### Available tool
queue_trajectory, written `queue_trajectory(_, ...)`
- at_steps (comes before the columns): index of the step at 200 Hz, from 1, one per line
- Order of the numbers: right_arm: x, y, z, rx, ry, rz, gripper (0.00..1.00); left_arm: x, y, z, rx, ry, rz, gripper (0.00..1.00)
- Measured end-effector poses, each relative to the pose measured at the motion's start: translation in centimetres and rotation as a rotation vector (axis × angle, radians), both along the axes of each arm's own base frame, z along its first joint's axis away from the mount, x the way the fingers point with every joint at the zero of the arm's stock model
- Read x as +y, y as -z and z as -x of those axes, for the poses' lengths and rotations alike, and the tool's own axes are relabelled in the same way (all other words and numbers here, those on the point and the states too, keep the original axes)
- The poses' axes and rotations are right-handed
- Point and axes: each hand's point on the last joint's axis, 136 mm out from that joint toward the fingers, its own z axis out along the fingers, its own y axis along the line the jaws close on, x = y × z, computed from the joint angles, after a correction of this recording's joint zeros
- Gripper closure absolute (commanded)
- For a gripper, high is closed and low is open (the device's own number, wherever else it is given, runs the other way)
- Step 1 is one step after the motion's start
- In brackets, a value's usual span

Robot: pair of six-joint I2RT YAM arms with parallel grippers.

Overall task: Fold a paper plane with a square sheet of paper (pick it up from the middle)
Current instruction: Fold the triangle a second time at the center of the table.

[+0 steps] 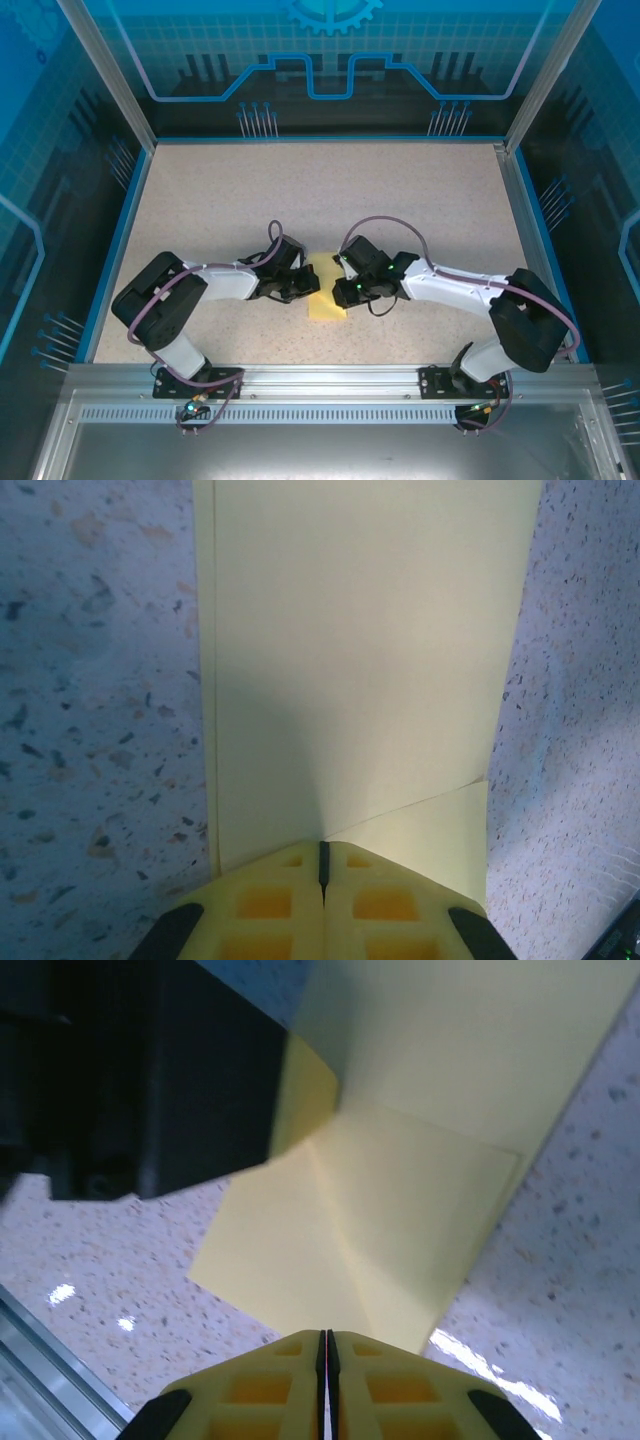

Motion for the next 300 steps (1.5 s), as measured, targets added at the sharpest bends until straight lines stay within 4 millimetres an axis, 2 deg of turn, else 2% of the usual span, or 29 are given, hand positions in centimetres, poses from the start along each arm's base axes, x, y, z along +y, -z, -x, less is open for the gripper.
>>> queue_trajectory(22, 1.0, 0.3, -0.4, 0.012, -0.014, -0.016, 0.91, 0.0, 0.0, 0.0, 0.000, 0.000, 0.000, 0.99)
queue_trajectory(80, 2.4, 3.9, -1.1, 0.070, -0.004, 0.000, 0.94, 0.0, 0.0, 0.0, 0.000, 0.000, 0.000, 0.99)
queue_trajectory(130, 3.3, 4.7, -1.7, 0.072, 0.018, -0.030, 0.94, 0.0, 0.0, 0.0, 0.000, -0.001, 0.000, 0.99)
queue_trajectory(157, 3.2, 5.4, -1.7, 0.084, 0.025, -0.017, 0.95, 0.0, 0.0, 0.0, 0.002, -0.003, 0.000, 0.99)
queue_trajectory(224, 3.0, 5.3, -1.6, 0.078, 0.018, -0.007, 0.94, 0.1, 0.1, -0.1, 0.000, -0.007, -0.005, 0.99)
queue_trajectory(300, 0.7, 5.4, 0.3, 0.097, -0.014, 0.052, 0.94, 0.2, 0.1, -0.1, 0.001, -0.011, -0.014, 0.99)
